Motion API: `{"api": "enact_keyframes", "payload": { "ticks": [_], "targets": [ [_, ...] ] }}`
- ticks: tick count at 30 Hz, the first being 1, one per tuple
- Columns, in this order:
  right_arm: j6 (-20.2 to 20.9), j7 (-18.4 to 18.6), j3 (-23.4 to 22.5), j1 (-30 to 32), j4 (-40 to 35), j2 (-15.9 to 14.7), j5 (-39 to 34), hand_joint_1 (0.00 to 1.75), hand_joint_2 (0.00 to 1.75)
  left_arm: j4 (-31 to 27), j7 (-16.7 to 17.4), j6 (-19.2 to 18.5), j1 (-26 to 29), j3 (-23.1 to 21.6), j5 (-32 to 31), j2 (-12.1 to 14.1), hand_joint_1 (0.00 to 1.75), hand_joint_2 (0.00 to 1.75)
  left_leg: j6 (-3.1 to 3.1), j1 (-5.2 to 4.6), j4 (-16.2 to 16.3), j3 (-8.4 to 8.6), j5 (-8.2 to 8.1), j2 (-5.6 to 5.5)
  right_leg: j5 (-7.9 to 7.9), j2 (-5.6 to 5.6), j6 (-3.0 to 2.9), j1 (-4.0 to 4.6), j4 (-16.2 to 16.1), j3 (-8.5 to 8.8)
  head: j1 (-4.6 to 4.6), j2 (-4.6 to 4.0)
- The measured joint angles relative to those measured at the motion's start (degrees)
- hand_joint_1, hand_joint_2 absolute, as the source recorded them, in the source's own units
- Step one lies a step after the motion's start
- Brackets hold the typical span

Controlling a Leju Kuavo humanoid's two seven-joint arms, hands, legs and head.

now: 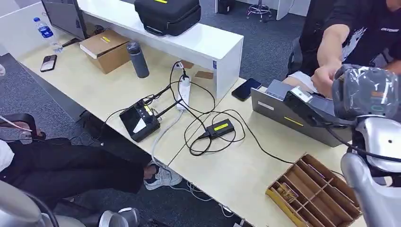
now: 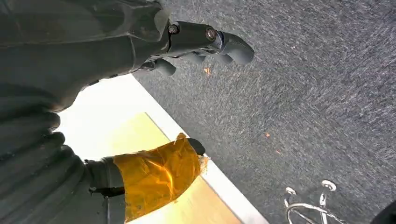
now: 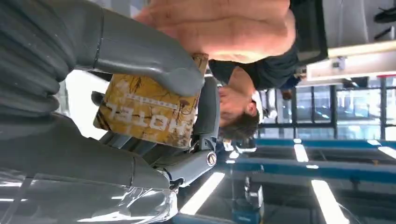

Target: Pass the card to the sensor for recognition and then transmit it.

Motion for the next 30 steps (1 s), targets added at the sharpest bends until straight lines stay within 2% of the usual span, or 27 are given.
{"api": "enact_keyframes", "payload": {
  "ticks": [1, 4, 5, 11, 16, 17, 22, 26, 30],
  "targets": [
    [-0.2, 0.0, 0.1, 0.0, 0.6, 0.4, -0.2, 0.0, 1.75, 0.0, 0.0, 0.0, 0.0, -0.1, 0.0, 0.0, 0.0, 1.75, 0.0, 0.0, 0.0, 0.0, 0.0, 0.02, 0.0, 0.01, 0.0, 0.0, 0.0, 0.0, 0.0, 0.0],
    [-0.5, -1.7, 0.2, 0.0, 2.2, 1.4, -3.7, 0.0, 1.75, 0.0, 0.1, 0.0, -0.1, -0.2, 0.0, -0.2, 0.0, 1.75, 0.0, 0.0, 0.0, 0.0, 0.0, 0.03, 0.0, 0.0, 0.0, 0.0, 0.0, -0.02, 0.0, 0.0],
    [-0.5, -2.8, 0.0, 0.2, 2.6, 1.6, -5.6, 0.0, 0.0, 0.0, 0.1, 0.0, -0.1, -0.3, 0.1, -0.2, 0.0, 1.75, 0.0, 0.0, 0.0, 0.01, 0.0, 0.03, 0.0, 0.0, 0.0, 0.0, 0.0, -0.02, 0.0, 0.0],
    [-0.9, -7.7, -1.2, 4.8, 0.8, 2.0, -14.2, 0.0, 0.0, 0.0, -0.1, 0.2, 0.2, -0.3, 1.2, -0.3, 0.0, 1.75, 0.0, 0.01, 0.0, 0.01, 0.0, 0.03, 0.0, 0.01, 0.0, 0.01, 0.0, -0.03, 0.0, 0.0],
    [0.4, -9.5, -1.0, 11.3, -8.1, -0.9, -19.3, 0.0, 0.0, 0.0, -0.8, 0.9, 1.2, -0.2, 2.6, -0.2, 0.0, 1.75, -0.01, 0.01, 0.0, 0.0, -0.04, 0.0, -0.04, -0.01, -0.01, 0.01, 0.0, -0.03, 0.0, 0.0],
    [0.8, -9.8, -0.9, 12.8, -10.3, -1.9, -20.0, 0.0, 1.75, 0.0, -0.9, 1.0, 1.5, -0.2, 2.9, -0.2, 0.0, 1.75, -0.01, 0.01, 0.0, -0.01, -0.04, 0.01, -0.04, -0.01, -0.02, 0.01, -0.1, -0.04, 0.0, 0.0],
    [1.4, -12.3, -0.2, 19.9, -20.2, -8.2, -22.9, 0.0, 1.75, 0.0, -1.1, 1.1, 2.1, 0.2, 4.4, -0.1, 0.0, 1.75, 0.05, 0.01, 0.0, 0.0, -0.09, 0.0, -0.04, -0.06, 0.0, 0.01, -0.1, 0.01, 0.0, 0.0],
    [-0.8, -15.9, -0.6, 28.4, -28.1, -14.8, -25.9, 0.0, 1.75, 0.0, -1.1, 1.2, 2.9, 1.1, 5.6, 0.1, 0.0, 1.75, 0.1, 0.0, 0.0, -0.02, -0.15, -0.16, -0.07, -0.19, 0.03, 0.01, -0.2, 0.06, 0.0, 0.0],
    [0.7, -21.0, -3.3, 36.0, -33.8, -19.2, -34.3, 0.0, 1.75, 0.0, -1.2, 1.2, 3.3, 1.8, 6.5, 0.4, 0.0, 1.75, 0.15, 0.0, 0.0, 0.02, -0.23, -0.13, -0.11, -0.17, 0.06, 0.01, -0.2, 0.08, 0.0, 0.0]
  ]
}}
